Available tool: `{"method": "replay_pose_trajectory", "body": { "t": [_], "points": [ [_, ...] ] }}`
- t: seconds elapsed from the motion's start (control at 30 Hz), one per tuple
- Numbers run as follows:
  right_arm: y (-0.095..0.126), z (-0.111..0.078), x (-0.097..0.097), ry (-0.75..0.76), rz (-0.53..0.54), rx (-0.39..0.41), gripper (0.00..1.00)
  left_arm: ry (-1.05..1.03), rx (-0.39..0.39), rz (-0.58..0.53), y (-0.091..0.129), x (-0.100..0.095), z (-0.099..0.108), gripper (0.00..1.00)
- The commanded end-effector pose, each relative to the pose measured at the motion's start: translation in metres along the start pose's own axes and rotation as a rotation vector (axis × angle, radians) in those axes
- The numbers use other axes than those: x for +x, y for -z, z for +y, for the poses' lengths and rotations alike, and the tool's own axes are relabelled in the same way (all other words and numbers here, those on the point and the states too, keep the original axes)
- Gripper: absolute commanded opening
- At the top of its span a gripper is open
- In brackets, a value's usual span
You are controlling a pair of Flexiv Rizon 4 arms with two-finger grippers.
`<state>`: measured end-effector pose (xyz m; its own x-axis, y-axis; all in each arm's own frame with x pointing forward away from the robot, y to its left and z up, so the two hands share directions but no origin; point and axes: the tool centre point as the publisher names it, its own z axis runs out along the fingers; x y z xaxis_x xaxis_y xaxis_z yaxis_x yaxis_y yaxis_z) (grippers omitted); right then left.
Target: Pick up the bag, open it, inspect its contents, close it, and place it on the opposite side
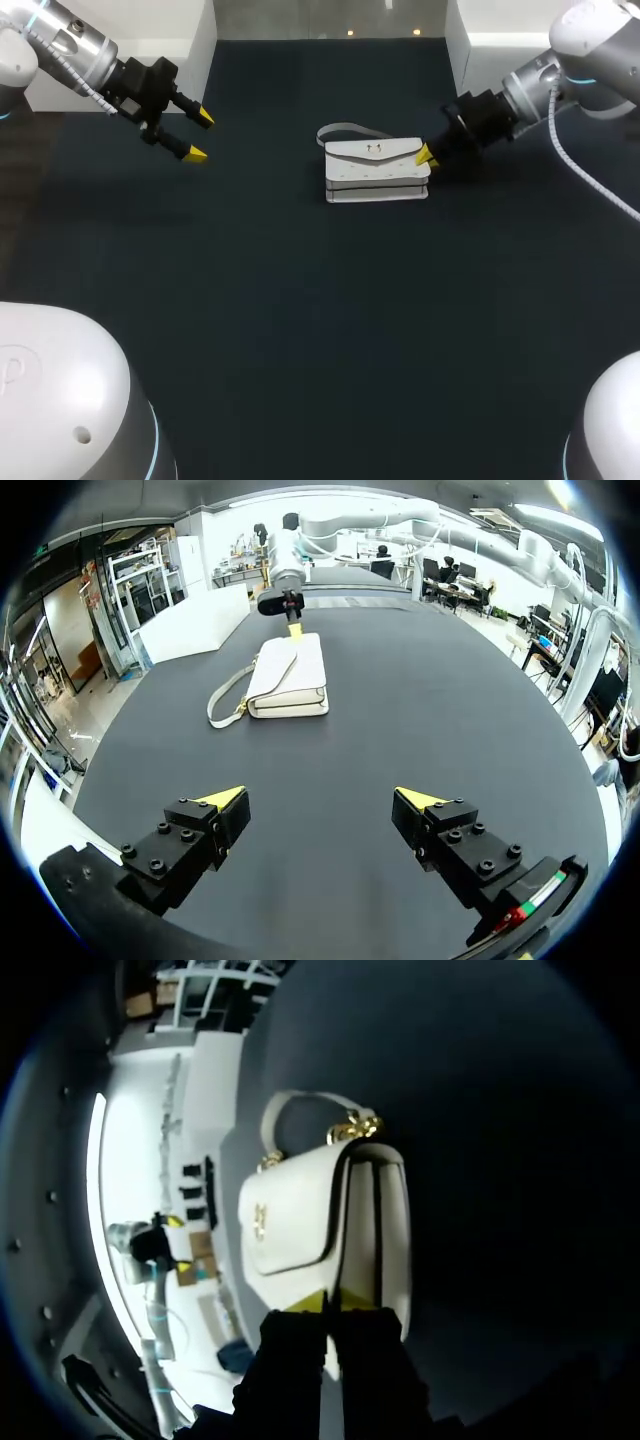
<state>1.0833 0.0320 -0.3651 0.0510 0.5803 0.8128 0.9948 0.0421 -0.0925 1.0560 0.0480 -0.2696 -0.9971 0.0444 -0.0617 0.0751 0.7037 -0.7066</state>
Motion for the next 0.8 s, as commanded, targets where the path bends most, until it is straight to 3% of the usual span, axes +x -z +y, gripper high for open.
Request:
{"method": "replay_pose_trajectory", "body": {
  "t": [0.03,0.3,0.8],
  "points": [
    [-0.012,-0.002,0.002,0.008,0.032,-0.032,0.0,-0.001,0.003,-0.002,-0.001,0.0,0.001,1.0],
    [-0.038,0.004,0.025,0.038,0.049,-0.06,0.0,-0.001,0.003,-0.002,-0.001,0.0,0.001,1.0],
    [-0.064,0.018,0.045,0.072,0.065,0.0,0.0,-0.001,0.003,-0.002,-0.001,0.0,0.001,1.0]
  ]
}}
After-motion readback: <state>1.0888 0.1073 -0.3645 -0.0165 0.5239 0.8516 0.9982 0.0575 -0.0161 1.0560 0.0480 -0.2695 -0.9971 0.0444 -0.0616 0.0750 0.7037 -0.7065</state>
